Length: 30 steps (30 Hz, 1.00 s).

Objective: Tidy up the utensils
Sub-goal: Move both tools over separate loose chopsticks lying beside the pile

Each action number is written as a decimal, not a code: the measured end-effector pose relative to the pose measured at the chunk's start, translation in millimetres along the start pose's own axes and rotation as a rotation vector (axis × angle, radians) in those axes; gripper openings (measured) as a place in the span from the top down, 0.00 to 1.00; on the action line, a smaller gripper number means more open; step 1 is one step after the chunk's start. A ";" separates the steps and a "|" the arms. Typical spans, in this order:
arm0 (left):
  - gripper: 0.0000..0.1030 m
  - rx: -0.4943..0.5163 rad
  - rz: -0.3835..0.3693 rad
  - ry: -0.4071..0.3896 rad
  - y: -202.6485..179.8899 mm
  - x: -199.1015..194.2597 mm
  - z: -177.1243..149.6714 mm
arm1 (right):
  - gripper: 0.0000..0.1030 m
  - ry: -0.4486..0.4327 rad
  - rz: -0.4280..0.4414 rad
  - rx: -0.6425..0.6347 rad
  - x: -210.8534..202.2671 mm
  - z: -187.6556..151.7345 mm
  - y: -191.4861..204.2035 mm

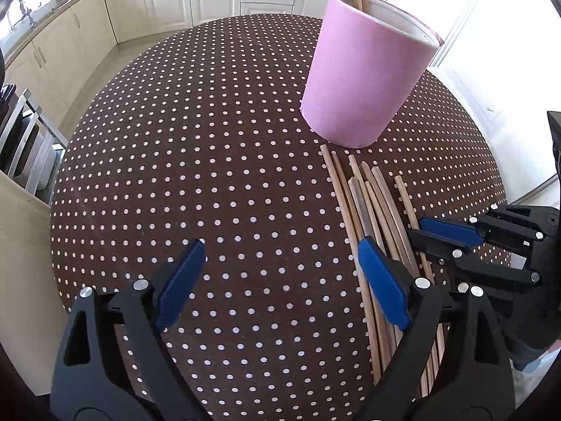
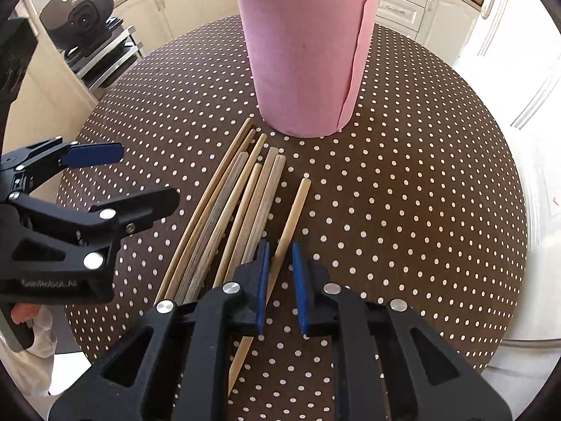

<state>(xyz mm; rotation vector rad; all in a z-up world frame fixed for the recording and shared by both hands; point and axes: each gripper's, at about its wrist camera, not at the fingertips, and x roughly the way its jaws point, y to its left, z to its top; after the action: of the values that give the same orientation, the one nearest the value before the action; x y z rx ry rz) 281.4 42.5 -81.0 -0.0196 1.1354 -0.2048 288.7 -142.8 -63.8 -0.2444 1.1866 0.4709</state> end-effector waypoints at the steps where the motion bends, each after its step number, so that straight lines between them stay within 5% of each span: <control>1: 0.15 0.000 -0.005 0.004 -1.7 1.4 1.2 | 0.89 -0.001 0.008 0.001 0.0 -0.3 -2.1; 16: 0.15 0.005 0.052 0.033 -25.5 32.8 22.3 | 0.92 -0.004 0.007 0.034 -5.4 -4.0 -17.0; 23: 0.32 -0.020 0.039 0.060 -21.1 38.7 38.2 | 0.92 -0.009 -0.016 0.019 -6.5 -7.8 -14.2; 30: 0.33 0.006 0.059 0.058 -20.1 34.5 35.3 | 0.92 -0.010 -0.032 0.011 -6.6 -9.5 -10.2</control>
<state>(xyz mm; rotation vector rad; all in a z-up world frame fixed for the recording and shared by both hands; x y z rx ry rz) 324.2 13.7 -94.6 0.0253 1.1920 -0.1574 283.8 -157.3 -61.7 -0.2506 1.1733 0.4367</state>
